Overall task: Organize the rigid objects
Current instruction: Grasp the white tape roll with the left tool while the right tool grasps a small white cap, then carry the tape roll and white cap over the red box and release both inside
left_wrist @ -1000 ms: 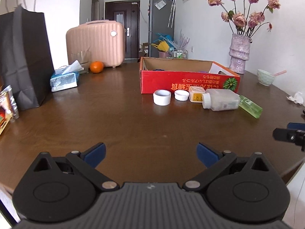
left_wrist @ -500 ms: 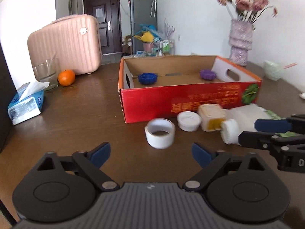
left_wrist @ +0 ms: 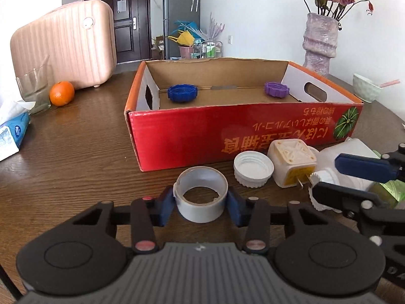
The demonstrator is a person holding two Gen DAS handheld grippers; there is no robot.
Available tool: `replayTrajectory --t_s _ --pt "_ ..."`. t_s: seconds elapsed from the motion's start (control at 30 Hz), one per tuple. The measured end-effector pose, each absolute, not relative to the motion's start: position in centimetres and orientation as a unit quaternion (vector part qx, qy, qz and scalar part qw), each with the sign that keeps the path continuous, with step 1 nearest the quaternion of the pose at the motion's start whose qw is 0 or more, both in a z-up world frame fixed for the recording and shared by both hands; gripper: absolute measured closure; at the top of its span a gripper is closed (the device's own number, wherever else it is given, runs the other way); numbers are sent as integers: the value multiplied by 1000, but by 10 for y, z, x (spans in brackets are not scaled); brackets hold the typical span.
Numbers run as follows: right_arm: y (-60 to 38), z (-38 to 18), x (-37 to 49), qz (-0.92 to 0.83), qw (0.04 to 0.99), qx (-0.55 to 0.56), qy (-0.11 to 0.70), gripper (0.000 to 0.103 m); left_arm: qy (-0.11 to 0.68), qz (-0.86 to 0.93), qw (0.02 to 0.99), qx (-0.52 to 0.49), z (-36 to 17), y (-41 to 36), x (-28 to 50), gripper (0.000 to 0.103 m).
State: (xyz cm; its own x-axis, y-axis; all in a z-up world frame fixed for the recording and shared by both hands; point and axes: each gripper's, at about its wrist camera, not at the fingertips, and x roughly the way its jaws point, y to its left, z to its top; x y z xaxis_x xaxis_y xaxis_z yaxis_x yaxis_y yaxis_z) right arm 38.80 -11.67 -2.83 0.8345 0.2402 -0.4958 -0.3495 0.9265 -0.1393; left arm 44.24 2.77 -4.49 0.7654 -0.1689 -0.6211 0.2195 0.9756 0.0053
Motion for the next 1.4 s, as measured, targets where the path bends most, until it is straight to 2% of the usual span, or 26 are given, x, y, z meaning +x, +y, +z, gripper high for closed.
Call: replayTrajectory --t_s 0.03,0.1,0.23,0.37,0.63,1.0,1.4 --pt "-113 -30 388 154 949 -122 246 78 325 -101 939 42 -45 27 440 58" --pt "-105 -37 385 142 946 -157 247 90 323 -97 941 41 -44 28 431 58" --pt "-102 -47 384 138 938 -162 273 95 326 -94 941 18 -44 36 406 58" --pt "-106 -40 374 143 943 -146 262 99 323 -82 943 11 -39 43 376 58" --pt "-119 -9 318 154 954 -118 229 100 297 -63 953 -11 -9 59 307 59" --pt "-160 27 231 141 970 -64 188 100 244 -76 967 -2 30 39 231 59" --pt "-173 39 200 150 973 -43 167 100 216 -85 973 9 48 23 209 59"
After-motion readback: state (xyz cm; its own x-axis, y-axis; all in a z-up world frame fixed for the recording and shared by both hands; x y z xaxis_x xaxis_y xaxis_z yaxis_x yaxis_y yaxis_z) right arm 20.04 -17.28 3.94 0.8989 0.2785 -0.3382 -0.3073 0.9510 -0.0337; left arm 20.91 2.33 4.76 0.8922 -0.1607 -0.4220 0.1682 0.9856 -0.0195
